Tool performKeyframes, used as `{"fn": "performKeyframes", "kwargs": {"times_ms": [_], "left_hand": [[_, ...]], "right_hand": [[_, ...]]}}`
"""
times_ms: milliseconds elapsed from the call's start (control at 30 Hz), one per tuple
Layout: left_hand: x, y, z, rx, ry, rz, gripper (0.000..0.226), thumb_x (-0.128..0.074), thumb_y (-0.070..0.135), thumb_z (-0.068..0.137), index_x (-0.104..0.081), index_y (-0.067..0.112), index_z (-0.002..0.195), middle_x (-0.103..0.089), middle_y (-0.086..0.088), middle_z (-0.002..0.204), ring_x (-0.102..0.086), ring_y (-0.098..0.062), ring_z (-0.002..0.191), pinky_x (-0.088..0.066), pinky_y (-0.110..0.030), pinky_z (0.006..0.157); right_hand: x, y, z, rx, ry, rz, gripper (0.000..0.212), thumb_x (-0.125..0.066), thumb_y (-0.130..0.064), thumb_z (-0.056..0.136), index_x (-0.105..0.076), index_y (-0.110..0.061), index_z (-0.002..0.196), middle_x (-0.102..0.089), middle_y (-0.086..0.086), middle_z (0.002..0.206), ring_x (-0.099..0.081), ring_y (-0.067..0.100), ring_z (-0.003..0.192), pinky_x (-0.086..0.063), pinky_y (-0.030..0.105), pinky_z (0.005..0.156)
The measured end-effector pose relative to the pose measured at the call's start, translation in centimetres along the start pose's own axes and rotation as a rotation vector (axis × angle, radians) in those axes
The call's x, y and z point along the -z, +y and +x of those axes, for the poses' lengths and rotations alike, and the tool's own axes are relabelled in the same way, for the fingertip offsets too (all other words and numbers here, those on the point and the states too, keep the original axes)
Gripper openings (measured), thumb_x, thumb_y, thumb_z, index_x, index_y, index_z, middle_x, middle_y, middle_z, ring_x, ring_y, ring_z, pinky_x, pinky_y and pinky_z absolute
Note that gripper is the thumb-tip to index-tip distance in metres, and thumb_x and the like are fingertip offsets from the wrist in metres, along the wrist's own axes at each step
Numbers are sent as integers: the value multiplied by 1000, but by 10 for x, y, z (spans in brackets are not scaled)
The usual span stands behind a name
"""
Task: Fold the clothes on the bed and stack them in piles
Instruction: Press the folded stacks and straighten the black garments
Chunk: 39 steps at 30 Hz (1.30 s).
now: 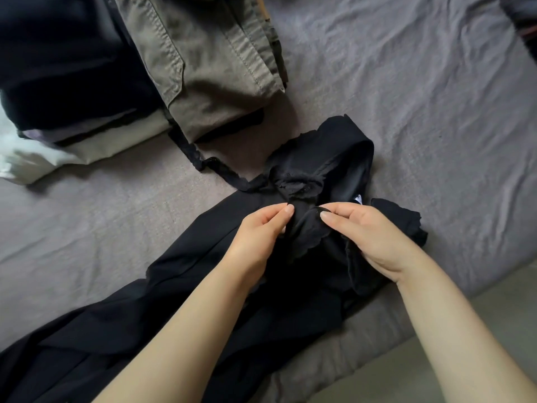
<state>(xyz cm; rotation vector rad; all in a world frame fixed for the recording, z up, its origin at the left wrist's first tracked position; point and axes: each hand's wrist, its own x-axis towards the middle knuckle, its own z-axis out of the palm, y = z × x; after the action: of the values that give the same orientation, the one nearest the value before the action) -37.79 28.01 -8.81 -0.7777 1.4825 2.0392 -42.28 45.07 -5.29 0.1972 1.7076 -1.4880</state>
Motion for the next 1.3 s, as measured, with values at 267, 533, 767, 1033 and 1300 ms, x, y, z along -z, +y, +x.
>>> {"fn": "performKeyframes", "kwargs": {"times_ms": [267, 533, 767, 1033, 1300], "left_hand": [[8, -7, -3, 70, 35, -156, 24, -67, 20, 88, -68, 13, 111, -70, -5, 100, -63, -17, 84, -50, -34, 83], [13, -9, -6, 18, -24, 15, 16, -61, 23, 92, -69, 11, 100, -64, 6, 78, -56, -7, 68, -46, -18, 68], [13, -14, -10, 52, 47, -109, 18, -52, 21, 97, -66, 12, 105, -62, 2, 77, -58, -5, 65, -50, -17, 64], [3, -20, -12, -71, 169, 100, 15, -69, 22, 87, -66, 30, 99, -60, 11, 76, -55, 0, 68, -45, -9, 65], [-11, -8, 5, -167, 326, 176, 26, -73, 29, 84, -64, 28, 108, -57, 14, 77, -52, 2, 66, -42, -8, 66]], "right_hand": [[0, 7, -2, -108, 232, -264, 13, -69, -33, 86, -68, -23, 94, -74, -10, 85, -69, 4, 87, -51, 24, 85], [-11, 10, -2, -18, 293, -412, 16, -73, -36, 81, -72, -21, 83, -71, 0, 81, -64, 18, 74, -48, 19, 70], [-18, 13, -5, -9, 245, -363, 11, -65, -32, 89, -73, -27, 93, -72, -8, 90, -66, 4, 87, -50, 17, 82], [-21, 25, -29, 316, 631, -312, 12, -58, -22, 94, -66, -26, 101, -68, -9, 100, -64, 4, 93, -48, 15, 81], [-121, 98, -60, 83, 390, -251, 21, -62, -32, 84, -67, -51, 91, -68, -7, 92, -65, 5, 79, -52, 24, 68]]}}
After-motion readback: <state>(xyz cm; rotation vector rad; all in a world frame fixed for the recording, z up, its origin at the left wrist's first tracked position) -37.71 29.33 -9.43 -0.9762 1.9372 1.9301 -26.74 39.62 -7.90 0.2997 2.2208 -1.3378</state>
